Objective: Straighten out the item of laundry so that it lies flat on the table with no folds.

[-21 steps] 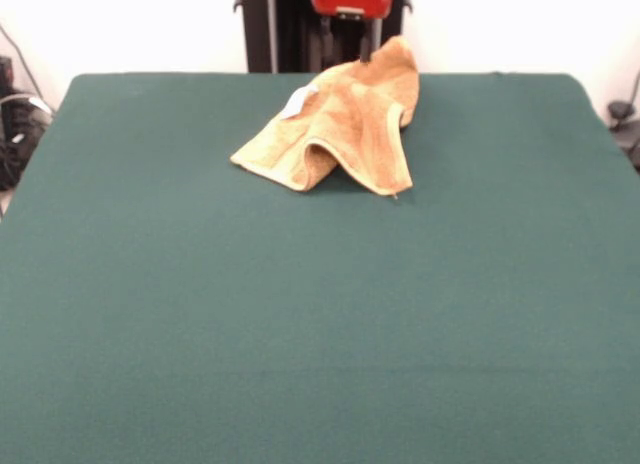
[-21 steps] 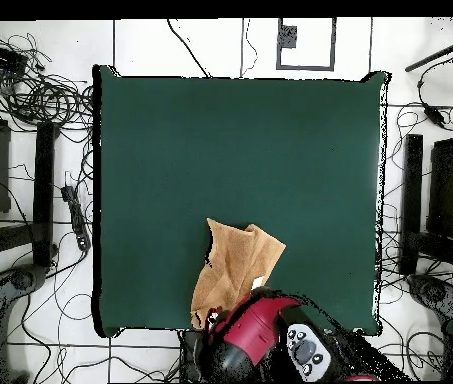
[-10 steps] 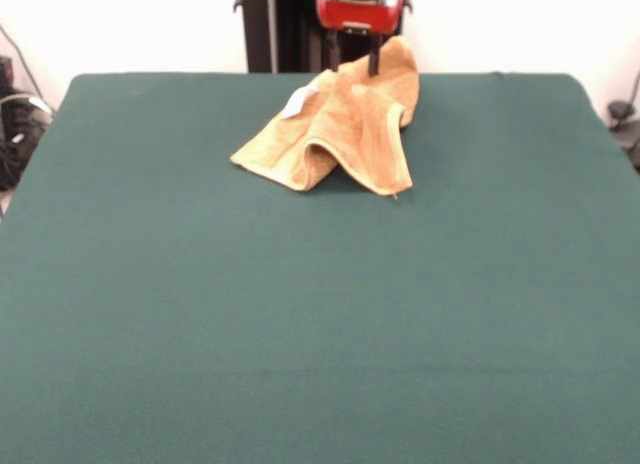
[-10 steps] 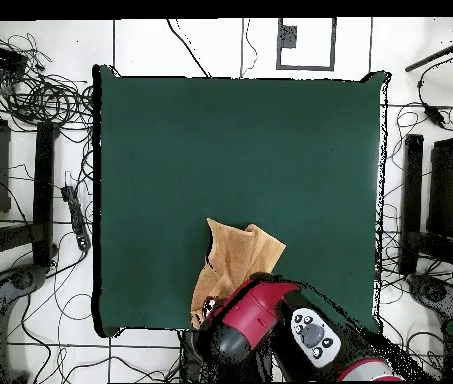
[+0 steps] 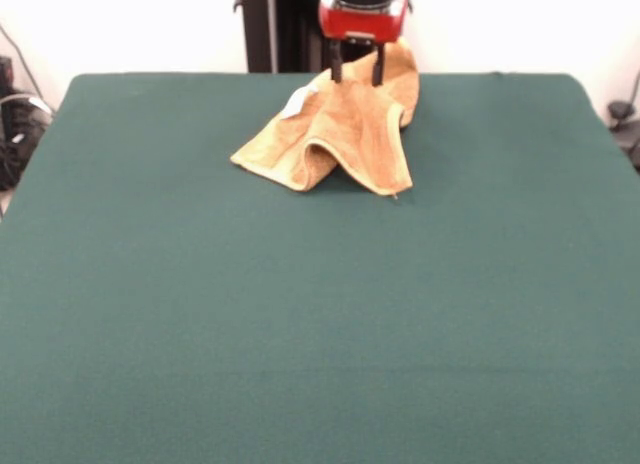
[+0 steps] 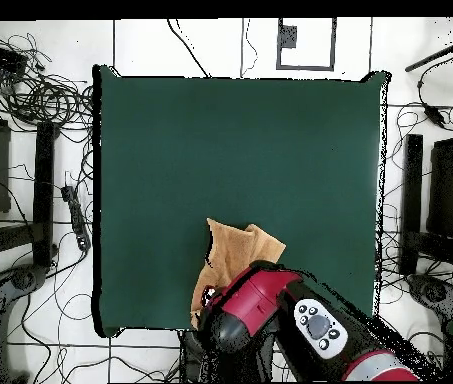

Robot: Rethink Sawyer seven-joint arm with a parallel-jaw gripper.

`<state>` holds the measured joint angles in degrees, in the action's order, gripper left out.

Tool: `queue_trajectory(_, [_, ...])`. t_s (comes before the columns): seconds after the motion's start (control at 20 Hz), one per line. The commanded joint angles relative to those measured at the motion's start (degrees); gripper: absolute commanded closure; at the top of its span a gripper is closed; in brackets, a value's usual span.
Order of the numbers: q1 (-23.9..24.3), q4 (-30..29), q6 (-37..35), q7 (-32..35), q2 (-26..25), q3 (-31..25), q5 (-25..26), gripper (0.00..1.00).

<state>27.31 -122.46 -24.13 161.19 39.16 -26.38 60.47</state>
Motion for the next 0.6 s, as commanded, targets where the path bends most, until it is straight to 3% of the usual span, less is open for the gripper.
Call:
queue_trajectory(0.05, [0.66,7.52,-8.94,-24.21,-4.17,-9.76,-2.51,0.0])
queue_trajectory(0.6, [1.5,9.74,-11.77,-28.71,-4.86,-12.84,-1.61,0.0])
